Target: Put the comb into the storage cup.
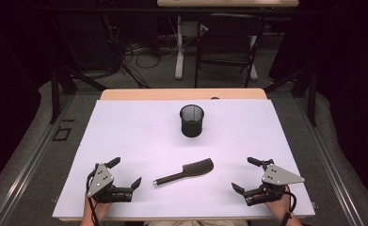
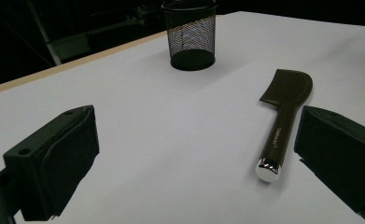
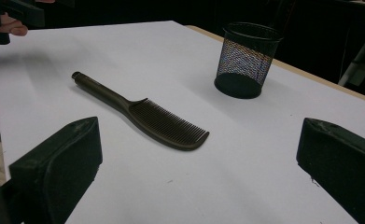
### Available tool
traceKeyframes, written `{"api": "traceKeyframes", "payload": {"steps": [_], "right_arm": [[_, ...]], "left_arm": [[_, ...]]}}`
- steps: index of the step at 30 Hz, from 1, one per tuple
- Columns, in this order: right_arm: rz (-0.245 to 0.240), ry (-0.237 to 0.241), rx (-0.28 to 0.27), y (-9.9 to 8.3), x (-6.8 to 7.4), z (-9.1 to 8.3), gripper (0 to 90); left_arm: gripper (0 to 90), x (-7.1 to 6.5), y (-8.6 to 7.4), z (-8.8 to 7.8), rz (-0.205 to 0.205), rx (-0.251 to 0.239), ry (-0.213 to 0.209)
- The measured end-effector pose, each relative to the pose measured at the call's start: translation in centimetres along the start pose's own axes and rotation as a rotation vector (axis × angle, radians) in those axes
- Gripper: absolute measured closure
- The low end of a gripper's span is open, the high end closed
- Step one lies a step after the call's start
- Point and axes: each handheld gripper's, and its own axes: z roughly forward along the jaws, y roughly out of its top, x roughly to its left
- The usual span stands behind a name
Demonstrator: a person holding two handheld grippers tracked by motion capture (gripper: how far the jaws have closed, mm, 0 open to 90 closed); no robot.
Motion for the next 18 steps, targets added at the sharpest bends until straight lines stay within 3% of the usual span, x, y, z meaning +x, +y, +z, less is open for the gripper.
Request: {"api": "traceKeyframes", "payload": {"steps": [18], "right_arm": [[0.003,0.009,0.018,-0.2,-0.2,0.5,0.0]], "left_arm": [[0.0,-0.5,1.5,1.6,0.020,0.043,-0.026]]}}
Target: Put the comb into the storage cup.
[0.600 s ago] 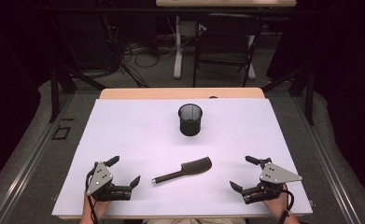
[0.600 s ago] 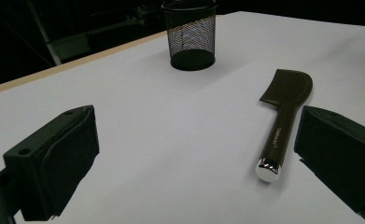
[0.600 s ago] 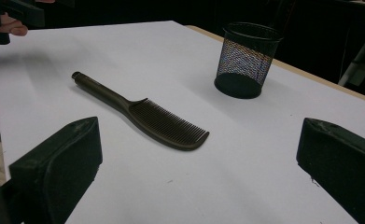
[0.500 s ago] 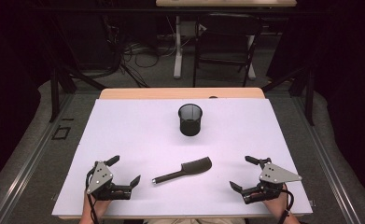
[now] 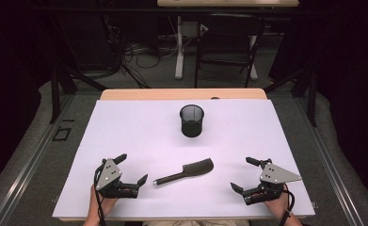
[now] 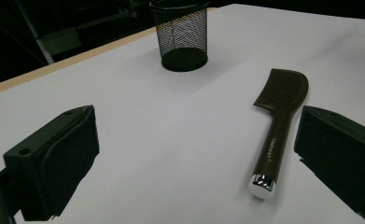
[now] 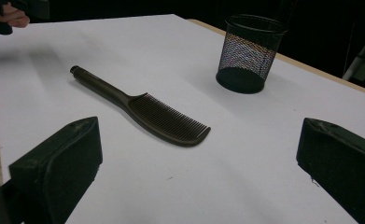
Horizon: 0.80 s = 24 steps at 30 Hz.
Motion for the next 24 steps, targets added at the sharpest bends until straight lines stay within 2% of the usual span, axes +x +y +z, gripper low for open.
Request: {"api": "traceKeyframes", "payload": {"steps": [8,14,24], "right_arm": [[0.003,0.003,0.012,-0.1,-0.2,0.1,0.0],[-0.002,0.003,0.011,0.0,-0.1,0.1,0.0],[-0.001,0.005,0.013,0.0,-0.1,0.2,0.1]], "left_arm": [[0.0,-0.7,0.7,1.1,0.025,0.028,-0.016],[0.0,-0.7,1.2,1.6,0.027,0.029,-0.017],[0.0,-0.8,1.9,3.2,0.021,0.064,-0.032]]}}
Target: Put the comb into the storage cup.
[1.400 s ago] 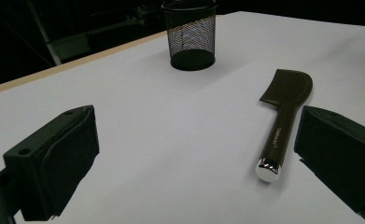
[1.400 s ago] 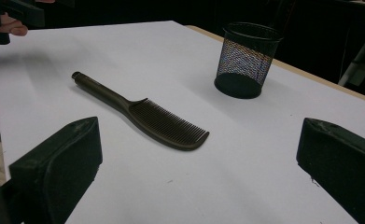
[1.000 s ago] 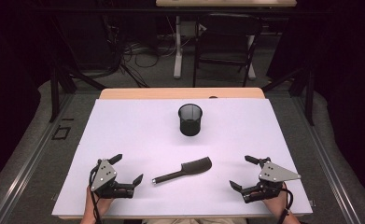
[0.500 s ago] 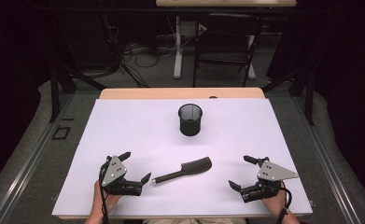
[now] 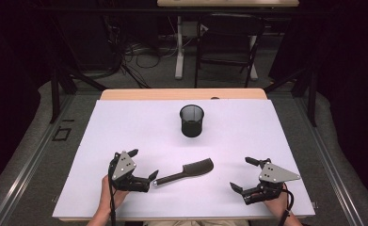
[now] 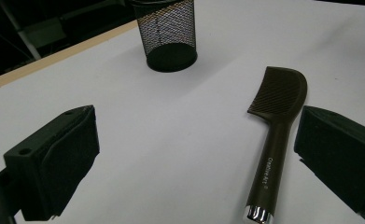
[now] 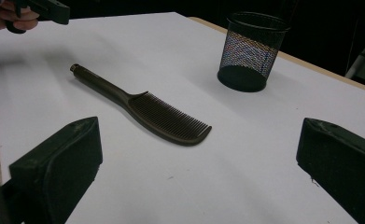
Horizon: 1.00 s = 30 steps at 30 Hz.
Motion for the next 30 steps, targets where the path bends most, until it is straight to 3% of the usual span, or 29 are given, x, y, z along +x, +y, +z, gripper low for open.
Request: {"api": "traceKeyframes", "payload": {"steps": [18,30], "right_arm": [[0.000,0.007,0.003,0.0,0.2,0.2,0.1],[-0.003,0.014,0.011,0.0,0.3,0.3,0.0]], "left_arm": [[0.0,-0.2,1.2,1.0,0.000,0.056,-0.020],[0.0,-0.5,2.5,2.5,0.029,0.109,-0.048]]}}
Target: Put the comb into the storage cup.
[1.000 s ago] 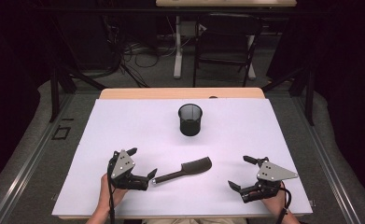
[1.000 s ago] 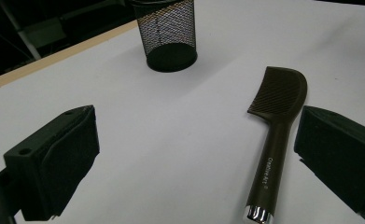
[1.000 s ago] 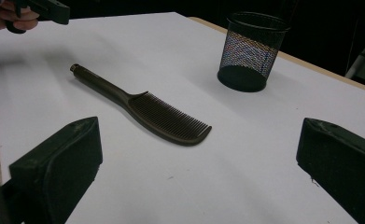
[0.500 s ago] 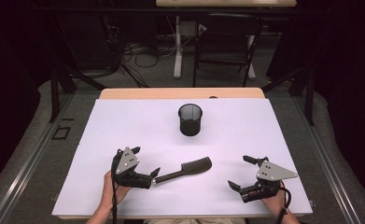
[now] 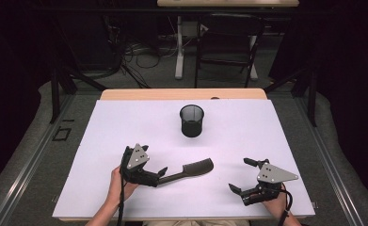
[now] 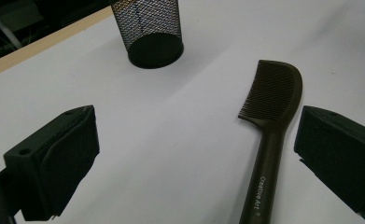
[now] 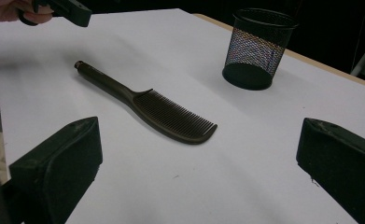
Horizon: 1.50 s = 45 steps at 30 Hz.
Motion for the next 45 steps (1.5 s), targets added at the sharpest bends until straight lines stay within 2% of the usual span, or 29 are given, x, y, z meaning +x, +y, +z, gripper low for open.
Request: {"api": "traceKeyframes", "payload": {"steps": [3,4,7,8,14,18,20,24,33,34,35,36,45], "right_arm": [[0.003,0.001,0.002,0.0,0.0,0.0,0.0],[0.009,0.001,0.007,-0.1,0.0,0.1,0.1],[0.005,0.004,0.008,-0.1,0.0,0.1,0.0],[0.003,0.005,0.006,-0.1,0.0,0.1,0.0],[0.005,0.003,0.006,0.0,0.0,0.1,0.0],[0.011,0.000,0.007,-0.1,0.0,0.0,0.0],[0.011,0.001,0.005,-0.1,0.0,0.0,0.1],[0.007,0.003,0.007,-0.1,0.0,0.2,0.0],[0.011,0.006,0.016,-0.1,0.0,0.2,0.0],[0.017,0.008,0.017,-0.2,0.0,0.2,0.0],[0.017,0.008,0.017,-0.2,0.0,0.2,0.0],[0.021,0.005,0.018,-0.2,-0.1,0.1,0.0],[0.024,0.009,0.022,-0.3,-0.1,0.2,0.0]], "left_arm": [[0.0,0.0,0.2,0.2,0.002,0.011,-0.005],[0.0,0.0,0.3,0.5,0.005,0.032,-0.017],[0.0,-0.1,0.3,0.8,0.006,0.041,-0.022],[0.0,-0.2,0.3,0.9,0.014,0.058,-0.026],[0.0,-0.2,0.5,0.8,0.022,0.081,-0.036],[0.0,-0.2,0.8,0.5,0.044,0.095,-0.030],[0.0,0.0,1.0,0.5,0.035,0.102,-0.032],[0.0,0.2,1.5,0.6,0.048,0.121,-0.029],[0.0,-0.6,2.7,1.9,0.090,0.207,-0.067],[0.0,-0.7,2.8,2.3,0.099,0.232,-0.079],[0.0,-0.7,2.8,2.3,0.099,0.232,-0.079],[0.0,-0.9,2.9,2.6,0.123,0.266,-0.087],[0.0,-1.3,3.5,3.5,0.171,0.335,-0.109]]}}
